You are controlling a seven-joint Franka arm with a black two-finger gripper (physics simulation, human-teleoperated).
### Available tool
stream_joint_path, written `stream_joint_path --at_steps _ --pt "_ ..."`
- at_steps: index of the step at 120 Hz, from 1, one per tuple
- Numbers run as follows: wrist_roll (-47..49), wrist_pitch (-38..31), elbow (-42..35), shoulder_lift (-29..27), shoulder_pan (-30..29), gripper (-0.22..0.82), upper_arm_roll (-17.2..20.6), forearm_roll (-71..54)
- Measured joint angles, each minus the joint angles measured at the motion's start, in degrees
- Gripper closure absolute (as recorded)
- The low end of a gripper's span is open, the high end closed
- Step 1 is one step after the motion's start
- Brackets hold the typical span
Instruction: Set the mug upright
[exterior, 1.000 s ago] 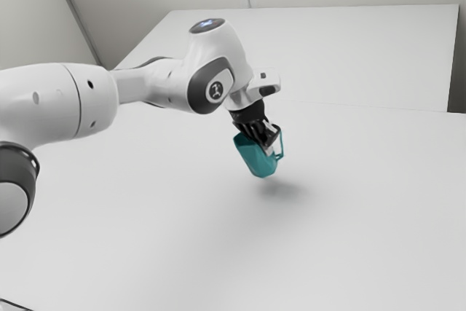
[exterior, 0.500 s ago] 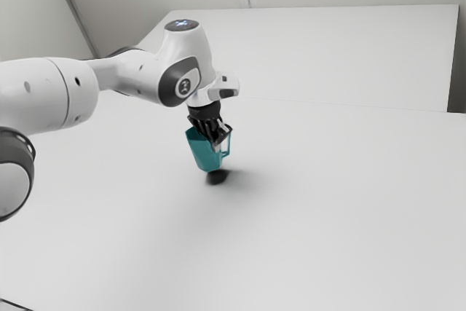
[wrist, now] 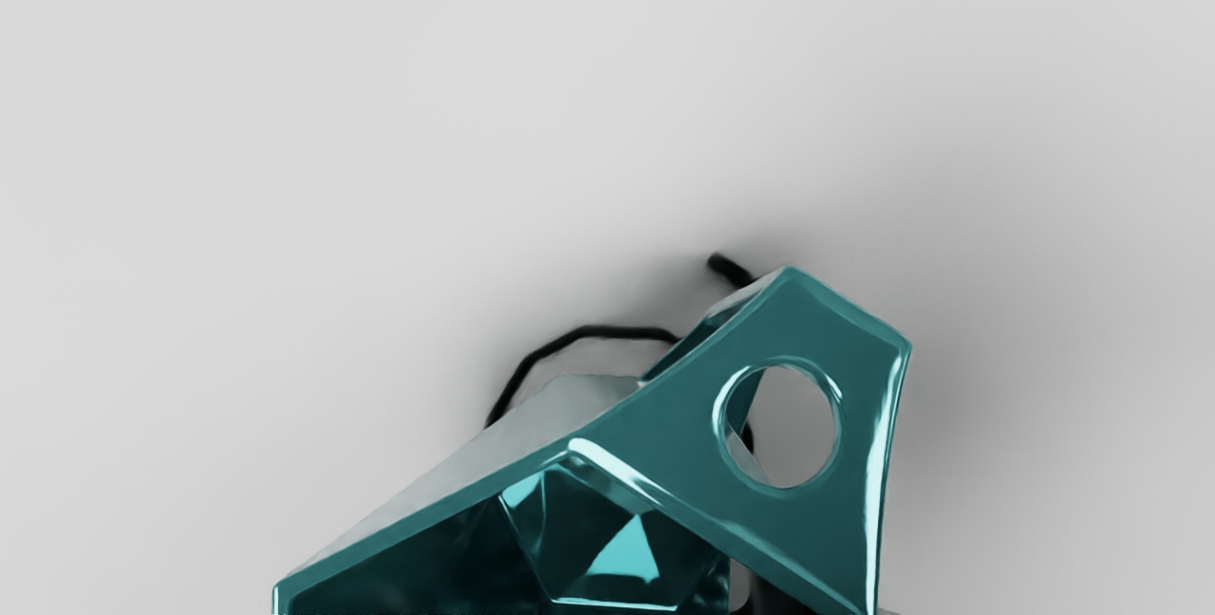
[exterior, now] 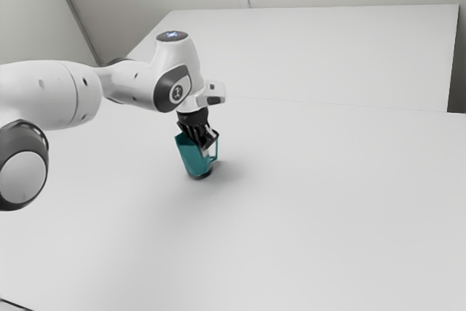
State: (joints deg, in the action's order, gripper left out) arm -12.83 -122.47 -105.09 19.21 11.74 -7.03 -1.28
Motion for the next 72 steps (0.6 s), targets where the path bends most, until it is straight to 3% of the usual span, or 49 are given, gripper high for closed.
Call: stream_joint_path --at_steps 45,72 --pt "-1.94 -2.14 -0.10 1.19 -0.56 0.79 0.07 0.75" --pt "-3.04 -2.45 -0.22 0.89 -0.58 0.33 0.00 1.71"
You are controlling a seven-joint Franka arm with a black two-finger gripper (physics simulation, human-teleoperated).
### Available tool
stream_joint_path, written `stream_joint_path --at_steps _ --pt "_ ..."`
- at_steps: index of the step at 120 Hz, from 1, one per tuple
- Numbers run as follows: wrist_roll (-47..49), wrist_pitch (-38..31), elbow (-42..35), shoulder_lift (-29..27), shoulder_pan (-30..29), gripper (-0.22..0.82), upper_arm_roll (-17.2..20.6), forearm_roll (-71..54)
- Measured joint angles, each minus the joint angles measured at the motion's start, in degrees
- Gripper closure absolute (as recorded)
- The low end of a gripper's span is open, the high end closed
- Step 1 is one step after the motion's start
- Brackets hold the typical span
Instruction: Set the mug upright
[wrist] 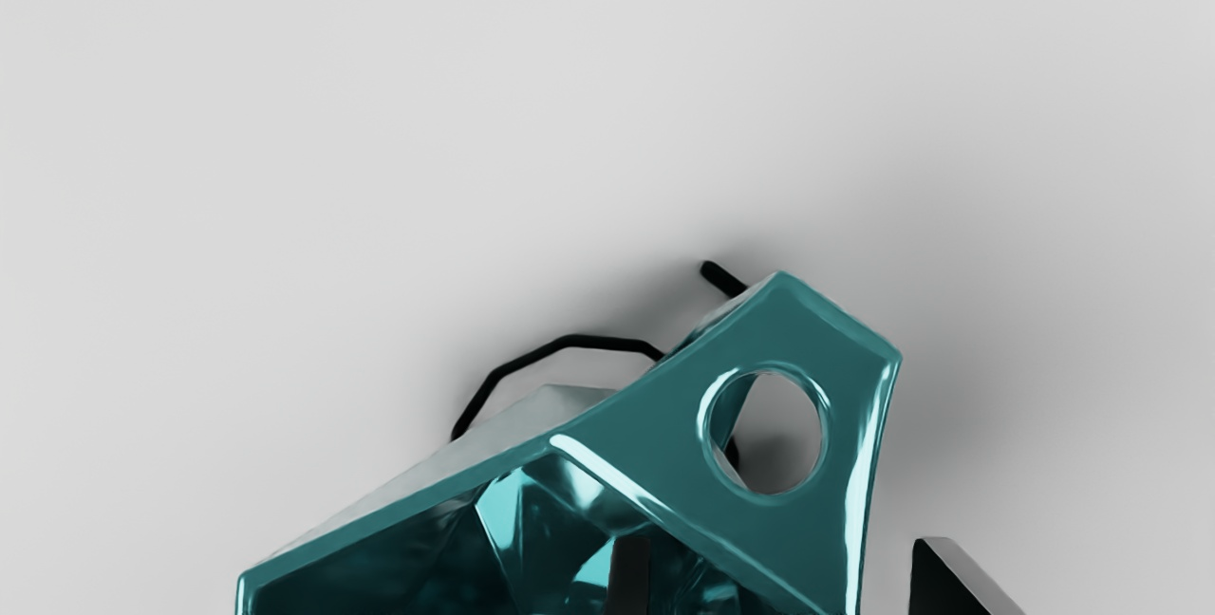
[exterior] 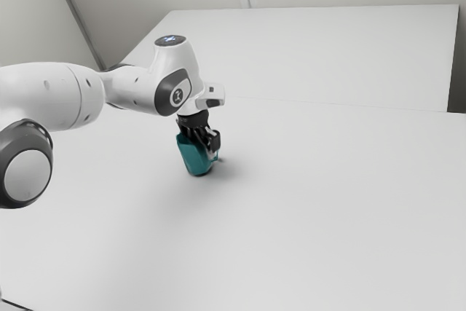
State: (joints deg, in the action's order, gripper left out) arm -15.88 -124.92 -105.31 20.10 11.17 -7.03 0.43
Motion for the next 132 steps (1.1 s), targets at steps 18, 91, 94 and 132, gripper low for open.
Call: stream_joint_path --at_steps 18,91,94,132 --pt "-0.54 -0.02 -0.25 -1.09 0.28 0.16 -0.03 0.25" --pt "1.61 12.74 1.84 -15.44 3.24 0.01 -2.87 -5.04" --pt "1.89 13.78 2.59 -15.67 3.35 0.01 -2.98 -5.39" --pt "4.60 23.15 9.33 -18.42 4.30 0.00 -3.29 -6.82"
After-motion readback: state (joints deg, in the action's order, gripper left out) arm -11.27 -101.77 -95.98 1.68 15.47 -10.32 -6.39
